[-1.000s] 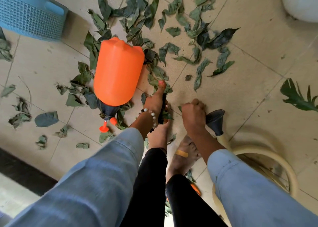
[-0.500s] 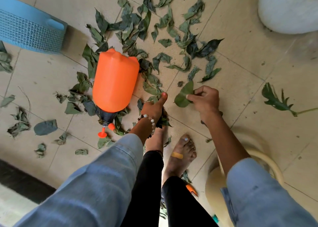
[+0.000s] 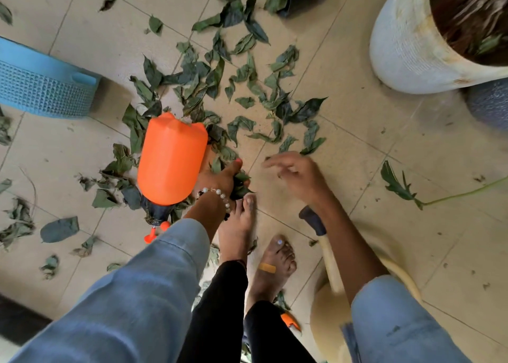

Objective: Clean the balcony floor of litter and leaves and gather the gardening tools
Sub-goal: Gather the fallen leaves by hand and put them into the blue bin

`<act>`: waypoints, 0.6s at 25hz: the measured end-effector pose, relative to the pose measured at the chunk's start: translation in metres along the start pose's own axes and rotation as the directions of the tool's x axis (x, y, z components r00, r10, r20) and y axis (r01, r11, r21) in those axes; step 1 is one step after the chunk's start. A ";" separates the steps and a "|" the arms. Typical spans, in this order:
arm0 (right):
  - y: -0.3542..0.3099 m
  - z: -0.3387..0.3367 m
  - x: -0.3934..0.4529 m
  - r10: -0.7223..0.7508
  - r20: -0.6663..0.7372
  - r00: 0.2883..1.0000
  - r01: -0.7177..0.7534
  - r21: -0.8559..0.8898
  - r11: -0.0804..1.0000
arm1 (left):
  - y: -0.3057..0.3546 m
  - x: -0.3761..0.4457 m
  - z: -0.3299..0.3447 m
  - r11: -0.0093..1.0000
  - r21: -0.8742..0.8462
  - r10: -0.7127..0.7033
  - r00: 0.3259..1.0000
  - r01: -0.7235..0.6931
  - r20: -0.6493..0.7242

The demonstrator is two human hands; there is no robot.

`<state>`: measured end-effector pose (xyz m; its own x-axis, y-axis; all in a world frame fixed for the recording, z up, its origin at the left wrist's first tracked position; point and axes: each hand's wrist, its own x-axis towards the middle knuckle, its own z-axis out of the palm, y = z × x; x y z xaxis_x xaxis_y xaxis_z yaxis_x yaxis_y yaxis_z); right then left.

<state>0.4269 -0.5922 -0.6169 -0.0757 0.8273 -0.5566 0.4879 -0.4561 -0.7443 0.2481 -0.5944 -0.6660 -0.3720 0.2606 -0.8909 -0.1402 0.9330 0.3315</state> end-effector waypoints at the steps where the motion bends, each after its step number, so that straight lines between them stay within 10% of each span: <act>1: 0.012 -0.005 0.008 0.113 -0.163 0.980 -0.113 0.011 0.994 | -0.005 0.018 -0.002 0.999 -0.006 -0.046 0.999 0.046 0.007; 3: 0.037 -0.012 0.030 0.199 -0.332 0.922 -0.275 -0.199 0.941 | -0.001 0.028 0.001 1.000 0.004 0.007 0.999 -0.007 0.048; 9: 0.069 0.002 0.080 0.129 -0.216 0.968 -0.245 -0.699 0.672 | 0.033 0.010 0.017 0.983 0.122 0.109 0.968 -0.139 0.224; 13: 0.077 0.000 0.083 -0.135 -0.287 0.948 -0.133 -0.746 0.653 | 0.058 0.013 0.019 0.971 0.200 0.079 0.966 -0.130 0.248; 15: 0.074 -0.017 0.086 -0.025 -0.318 0.948 -0.183 -0.605 0.775 | 0.060 0.012 0.018 0.962 0.242 0.064 0.966 -0.127 0.252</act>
<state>0.4713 -0.5494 -0.7140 0.1928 0.8997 -0.3915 0.9182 -0.3061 -0.2515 0.2518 -0.5309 -0.6629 -0.1369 0.3735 -0.9175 0.1343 0.9246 0.3564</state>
